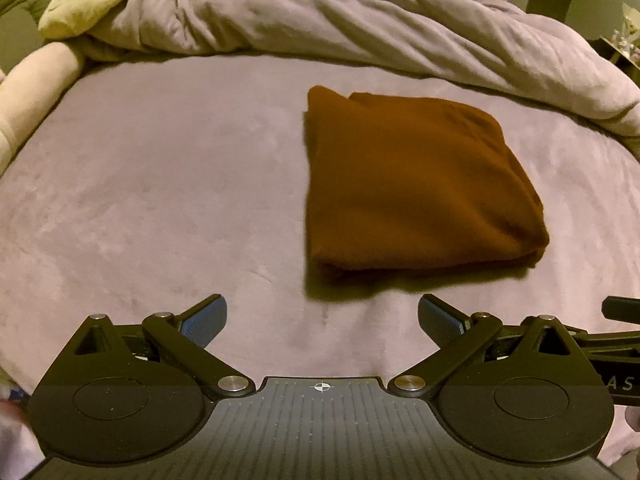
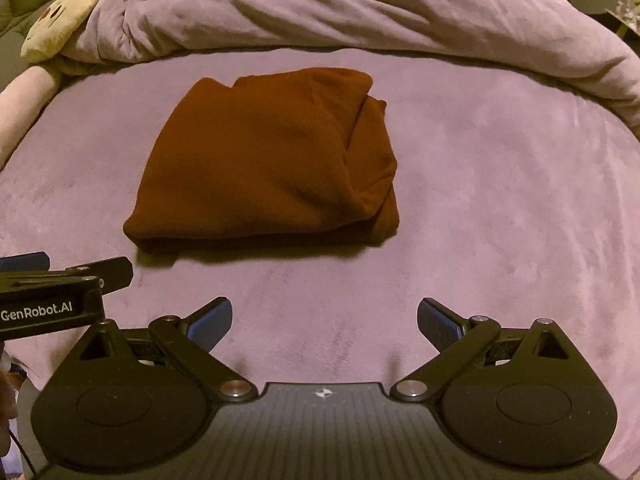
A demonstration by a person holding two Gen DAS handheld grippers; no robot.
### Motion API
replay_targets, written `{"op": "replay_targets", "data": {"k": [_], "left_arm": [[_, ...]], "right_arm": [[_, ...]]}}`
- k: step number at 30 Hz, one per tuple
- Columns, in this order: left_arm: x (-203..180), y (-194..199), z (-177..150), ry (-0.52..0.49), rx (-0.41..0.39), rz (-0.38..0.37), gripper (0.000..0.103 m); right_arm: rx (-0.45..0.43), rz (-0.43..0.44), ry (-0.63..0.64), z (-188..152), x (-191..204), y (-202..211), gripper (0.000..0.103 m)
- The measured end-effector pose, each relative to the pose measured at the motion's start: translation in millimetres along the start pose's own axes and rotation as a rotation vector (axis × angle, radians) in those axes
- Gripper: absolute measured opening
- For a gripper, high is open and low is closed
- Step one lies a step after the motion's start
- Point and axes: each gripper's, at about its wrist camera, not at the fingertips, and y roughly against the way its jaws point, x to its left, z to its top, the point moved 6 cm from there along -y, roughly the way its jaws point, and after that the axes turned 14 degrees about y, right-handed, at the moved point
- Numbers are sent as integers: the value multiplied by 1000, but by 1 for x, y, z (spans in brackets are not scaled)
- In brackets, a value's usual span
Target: Fold small clothes
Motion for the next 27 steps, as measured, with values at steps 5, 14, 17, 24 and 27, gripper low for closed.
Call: {"op": "replay_targets", "data": {"k": [5, 14, 17, 24, 27], "left_arm": [[-2, 3, -1, -14, 6, 1, 103], [-4, 5, -2, -26, 12, 16, 103], [-4, 6, -2, -32, 4, 26, 103], [-1, 7, -1, -27, 7, 22, 103], [-1, 7, -1, -24, 15, 14, 103]], "right_arm": [[9, -6, -1, 2, 1, 3, 99], [12, -15, -14, 2, 0, 6, 99], [13, -13, -14, 2, 0, 6, 99], [15, -15, -13, 3, -1, 6, 99], [14, -19, -12, 3, -2, 7, 99]]}}
